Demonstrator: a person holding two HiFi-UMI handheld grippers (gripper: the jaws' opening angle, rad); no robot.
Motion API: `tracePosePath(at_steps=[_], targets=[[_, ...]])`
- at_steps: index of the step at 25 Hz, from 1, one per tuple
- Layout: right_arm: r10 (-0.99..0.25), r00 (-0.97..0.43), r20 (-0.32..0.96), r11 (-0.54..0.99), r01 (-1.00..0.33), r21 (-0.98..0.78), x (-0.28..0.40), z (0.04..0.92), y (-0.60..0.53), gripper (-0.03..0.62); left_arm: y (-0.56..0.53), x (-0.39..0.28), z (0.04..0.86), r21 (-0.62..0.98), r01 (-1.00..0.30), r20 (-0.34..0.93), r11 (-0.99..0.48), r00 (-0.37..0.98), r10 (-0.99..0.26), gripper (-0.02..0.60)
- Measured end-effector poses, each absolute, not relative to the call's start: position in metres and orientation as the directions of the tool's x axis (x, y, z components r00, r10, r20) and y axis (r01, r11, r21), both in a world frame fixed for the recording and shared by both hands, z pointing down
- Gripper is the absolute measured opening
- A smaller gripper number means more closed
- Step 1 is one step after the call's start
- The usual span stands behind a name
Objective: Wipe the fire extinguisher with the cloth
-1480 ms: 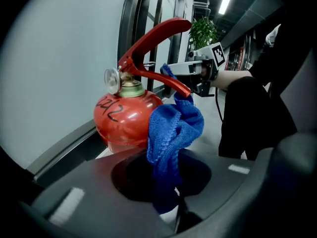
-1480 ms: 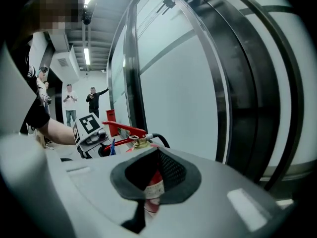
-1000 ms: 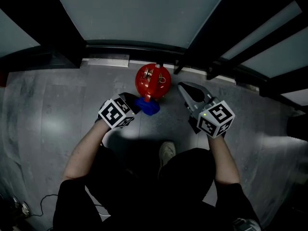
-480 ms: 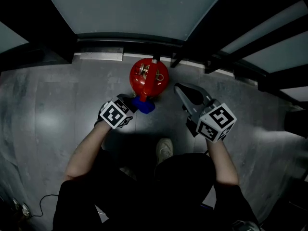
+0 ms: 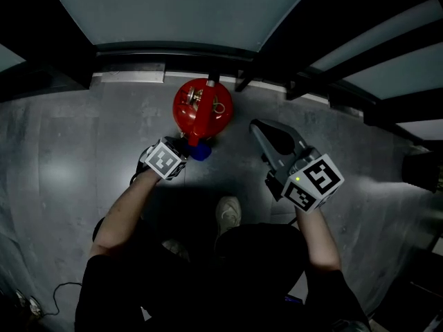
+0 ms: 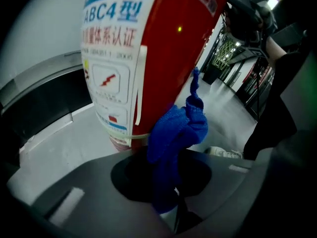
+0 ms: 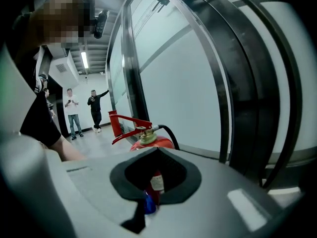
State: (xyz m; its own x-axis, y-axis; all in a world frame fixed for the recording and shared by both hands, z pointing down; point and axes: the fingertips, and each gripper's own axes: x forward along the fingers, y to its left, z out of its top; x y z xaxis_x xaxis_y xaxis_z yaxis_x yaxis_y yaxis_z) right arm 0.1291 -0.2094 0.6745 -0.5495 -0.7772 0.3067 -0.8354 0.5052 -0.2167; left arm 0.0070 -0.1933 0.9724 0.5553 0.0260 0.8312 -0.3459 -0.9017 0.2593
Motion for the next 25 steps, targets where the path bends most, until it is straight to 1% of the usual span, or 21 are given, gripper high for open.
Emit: tracePosePath(at_steps=[3,9,13,17,20,21,23,25], targets=[[-0.773,-0.549,0.318,0.504,-0.836,-0.217,0.133,0.678,-0.207,0.003,-0.198,0.003,0.986,0.249,-0.377,0.854,-0.892,0.519,0.019,0.067],[-0.773,-0.542,0.33,0.493,-0.841,-0.224,0.141,0.684,-0.204,0.003,-0.205,0.01,0.997,0.35,-0.47,0.823,-0.811,0.567,0.026,0.069],[-0.773,-0.533,0.343,0.484,-0.846,-0.224,0.146,0.689,-0.204,0.005,-0.203,0.01,1.018,0.393,-0.539,0.83,-0.745,0.556,0.035,0.069],[-0.768,-0.533,0.355,0.486,-0.846,-0.219,0.147,0.692,-0.203,0.003,-0.203,0.006,1.027,0.377,-0.601,0.844,-0.705,0.536,-0.006,0.069],[-0.762,-0.538,0.36,0.492,-0.843,-0.219,0.145,0.693,-0.206,0.005,-0.207,-0.001,1.028,0.329,-0.638,0.853,-0.696,0.518,-0.072,0.069],[-0.761,-0.541,0.358,0.495,-0.841,-0.219,0.144,0.693,-0.207,0.005,-0.207,-0.004,1.024,0.318,-0.639,0.85,-0.701,0.519,-0.087,0.069],[-0.757,-0.549,0.354,0.504,-0.835,-0.219,0.138,0.693,-0.209,0.003,-0.2,-0.007,1.024,0.318,-0.596,0.833,-0.737,0.547,-0.083,0.069],[-0.749,-0.56,0.353,0.517,-0.828,-0.216,0.132,0.693,-0.211,0.003,-0.185,-0.008,1.003,0.344,-0.518,0.814,-0.783,0.581,-0.026,0.069]])
